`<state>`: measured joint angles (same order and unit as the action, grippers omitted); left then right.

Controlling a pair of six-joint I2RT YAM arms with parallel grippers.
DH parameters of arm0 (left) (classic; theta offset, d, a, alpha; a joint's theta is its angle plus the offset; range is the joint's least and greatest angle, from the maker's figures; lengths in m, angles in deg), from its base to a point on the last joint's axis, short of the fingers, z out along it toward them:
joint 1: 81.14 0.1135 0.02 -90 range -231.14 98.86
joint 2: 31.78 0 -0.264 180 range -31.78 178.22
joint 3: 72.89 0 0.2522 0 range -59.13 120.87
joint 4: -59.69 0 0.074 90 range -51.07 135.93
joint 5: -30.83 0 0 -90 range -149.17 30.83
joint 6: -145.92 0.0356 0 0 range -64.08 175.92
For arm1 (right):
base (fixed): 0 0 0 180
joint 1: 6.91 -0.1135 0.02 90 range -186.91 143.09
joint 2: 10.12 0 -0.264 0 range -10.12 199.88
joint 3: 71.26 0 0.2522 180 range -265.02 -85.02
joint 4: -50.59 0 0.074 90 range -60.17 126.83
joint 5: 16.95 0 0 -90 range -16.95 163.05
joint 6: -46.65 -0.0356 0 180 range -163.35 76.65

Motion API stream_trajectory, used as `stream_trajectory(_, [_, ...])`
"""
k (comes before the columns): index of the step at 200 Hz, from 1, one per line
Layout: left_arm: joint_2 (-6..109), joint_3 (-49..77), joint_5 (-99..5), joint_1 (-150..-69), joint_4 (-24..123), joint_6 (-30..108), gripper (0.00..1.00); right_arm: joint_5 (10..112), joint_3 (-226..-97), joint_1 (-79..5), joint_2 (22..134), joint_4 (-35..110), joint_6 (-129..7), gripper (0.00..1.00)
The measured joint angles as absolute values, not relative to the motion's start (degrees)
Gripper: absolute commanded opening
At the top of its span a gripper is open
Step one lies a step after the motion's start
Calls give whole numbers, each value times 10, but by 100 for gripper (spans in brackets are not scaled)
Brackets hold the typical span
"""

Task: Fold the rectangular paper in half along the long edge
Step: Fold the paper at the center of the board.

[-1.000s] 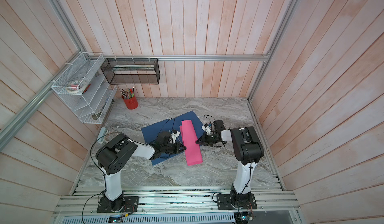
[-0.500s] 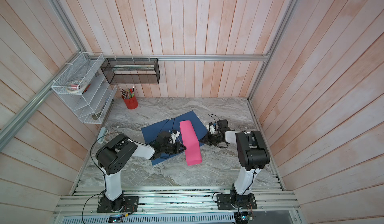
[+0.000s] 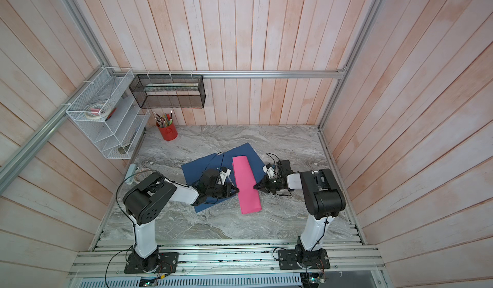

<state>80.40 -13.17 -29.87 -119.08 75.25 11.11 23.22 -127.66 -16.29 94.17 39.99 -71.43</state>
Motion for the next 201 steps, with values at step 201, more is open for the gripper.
stream_trajectory(201, [741,-111,-266,-1217,780,108,0,263,-1235,-191,917,474,-789,0])
